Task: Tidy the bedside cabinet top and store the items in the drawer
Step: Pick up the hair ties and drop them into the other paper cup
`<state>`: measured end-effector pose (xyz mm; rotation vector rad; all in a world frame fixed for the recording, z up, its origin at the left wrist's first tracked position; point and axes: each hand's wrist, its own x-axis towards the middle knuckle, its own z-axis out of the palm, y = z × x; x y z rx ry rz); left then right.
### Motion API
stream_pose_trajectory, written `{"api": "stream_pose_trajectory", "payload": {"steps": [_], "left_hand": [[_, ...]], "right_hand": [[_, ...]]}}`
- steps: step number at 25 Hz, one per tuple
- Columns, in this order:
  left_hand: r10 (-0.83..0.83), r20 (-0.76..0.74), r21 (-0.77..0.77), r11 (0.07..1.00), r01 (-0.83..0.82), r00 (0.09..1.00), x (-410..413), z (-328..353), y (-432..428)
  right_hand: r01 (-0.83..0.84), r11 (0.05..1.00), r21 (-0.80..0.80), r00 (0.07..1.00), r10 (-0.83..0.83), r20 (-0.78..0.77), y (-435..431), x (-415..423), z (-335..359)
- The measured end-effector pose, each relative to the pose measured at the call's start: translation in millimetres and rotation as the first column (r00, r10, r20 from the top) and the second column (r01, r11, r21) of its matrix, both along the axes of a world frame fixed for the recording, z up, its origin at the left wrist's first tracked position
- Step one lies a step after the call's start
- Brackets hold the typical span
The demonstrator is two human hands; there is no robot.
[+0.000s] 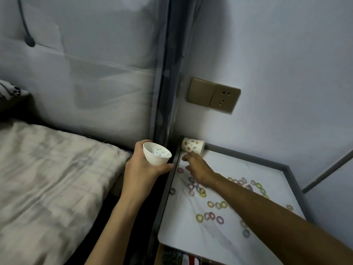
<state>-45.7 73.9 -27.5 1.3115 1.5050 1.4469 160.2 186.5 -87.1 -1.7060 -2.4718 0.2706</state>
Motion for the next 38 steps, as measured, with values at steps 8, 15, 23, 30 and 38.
{"api": "stream_pose_trajectory", "payload": {"steps": [8, 15, 23, 30, 38], "left_hand": [[-0.013, -0.016, -0.023, 1.0, 0.013, 1.0, 9, 3, -2], [-0.014, -0.042, -0.034, 0.999, 0.013, 0.999, 11, 3, -4], [-0.031, -0.054, -0.052, 0.998, 0.028, 0.998, 14, 4, -5], [-0.049, -0.08, -0.058, 0.997, 0.045, 0.996, 18, 1, -5], [-0.068, -0.1, -0.05, 0.997, 0.063, 0.993, 23, 1, -7]], "right_hand": [[-0.025, 0.997, 0.075, 0.999, 0.022, 0.05, 1, 25, -11], [-0.06, 0.994, 0.09, 0.991, 0.049, 0.126, -2, 27, -17], [-0.013, 0.999, 0.053, 1.0, 0.011, 0.027, -11, 24, -11], [0.106, 0.994, 0.017, 0.99, -0.104, -0.096, -30, 36, 7], [0.221, 0.972, -0.075, 0.972, -0.226, -0.061, -57, 24, 4]]}}
